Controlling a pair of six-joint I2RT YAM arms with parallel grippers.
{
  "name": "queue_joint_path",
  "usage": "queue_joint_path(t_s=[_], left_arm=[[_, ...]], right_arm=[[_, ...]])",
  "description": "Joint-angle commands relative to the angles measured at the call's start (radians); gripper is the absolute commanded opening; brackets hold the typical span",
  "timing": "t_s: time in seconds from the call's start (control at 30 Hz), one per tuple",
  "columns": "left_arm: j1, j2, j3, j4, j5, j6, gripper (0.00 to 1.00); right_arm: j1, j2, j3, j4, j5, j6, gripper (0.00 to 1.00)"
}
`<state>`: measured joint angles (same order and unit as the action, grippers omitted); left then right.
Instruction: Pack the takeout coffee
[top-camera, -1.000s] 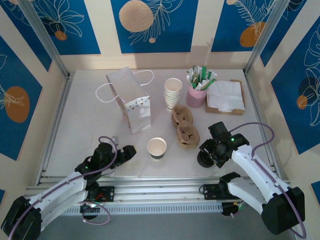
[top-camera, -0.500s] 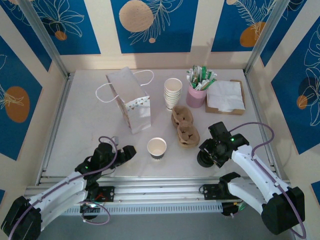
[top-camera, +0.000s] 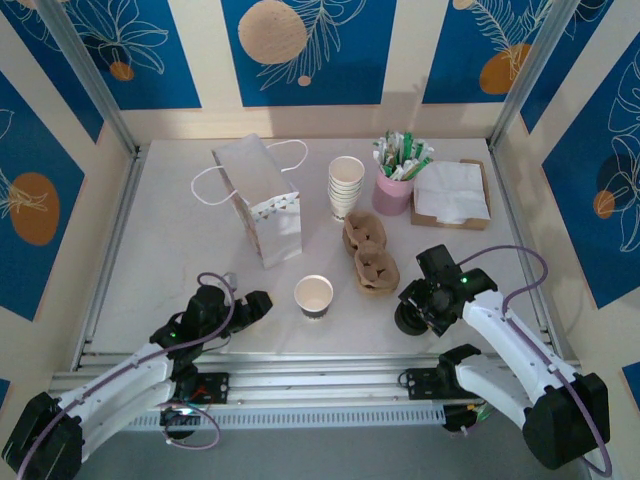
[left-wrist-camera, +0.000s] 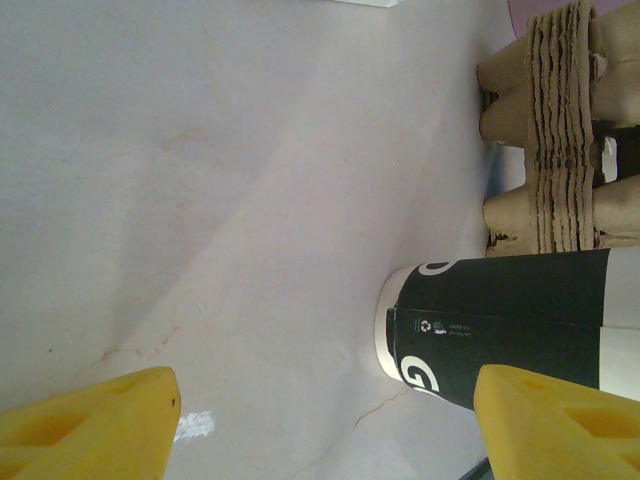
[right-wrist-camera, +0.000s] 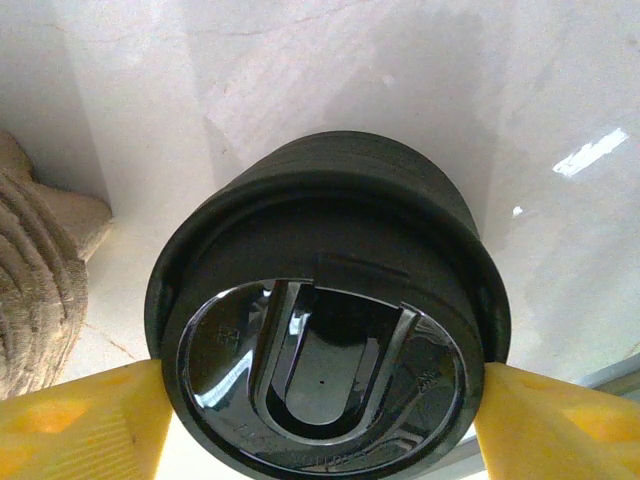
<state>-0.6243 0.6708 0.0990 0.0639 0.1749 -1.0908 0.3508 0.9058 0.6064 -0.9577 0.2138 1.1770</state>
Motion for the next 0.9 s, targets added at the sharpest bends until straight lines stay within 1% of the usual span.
queue_joint_path(t_s=[0.0,0.13,0.37,0.47,0.53,0.6,0.67,0.7,0.8,0.87], left_arm=[[-0.012,-0.007,0.013,-0.004,0.011,0.013,0.77],[-0.012,-0.009,0.015,-0.01,0.012,0.013,0.77],[-0.012,-0.015,0.025,-0.04,-0.003,0.026,0.77],[-0.012,-0.013,0.043,-0.082,-0.013,0.045,0.76],[-0.012,-0.01,0.058,-0.125,-0.032,0.059,0.75],[-0.012,-0.004,0.066,-0.157,-0.049,0.063,0.73],[-0.012,0.004,0.075,-0.165,-0.049,0.064,0.72],[-0.011,0.007,0.079,-0.163,-0.043,0.064,0.72],[-0.014,0.014,0.088,-0.157,-0.024,0.061,0.71],[-0.018,0.017,0.093,-0.155,-0.015,0.066,0.71]], right_arm=[[-0.006,-0.013,0.012,-0.042,0.022,-0.005,0.73],[-0.006,-0.023,0.049,-0.065,0.027,-0.026,0.7],[-0.004,-0.051,0.142,-0.145,0.024,-0.105,0.69],[0.01,-0.052,0.218,-0.191,0.023,-0.18,0.68],[0.039,-0.052,0.291,-0.217,0.033,-0.232,0.67],[0.093,-0.053,0.359,-0.211,0.028,-0.279,0.67],[0.181,-0.034,0.422,-0.197,0.045,-0.313,0.67],[0.241,-0.011,0.456,-0.194,0.064,-0.327,0.67],[0.426,0.118,0.57,-0.206,0.113,-0.374,0.68],[0.516,0.234,0.645,-0.215,0.101,-0.414,0.69]])
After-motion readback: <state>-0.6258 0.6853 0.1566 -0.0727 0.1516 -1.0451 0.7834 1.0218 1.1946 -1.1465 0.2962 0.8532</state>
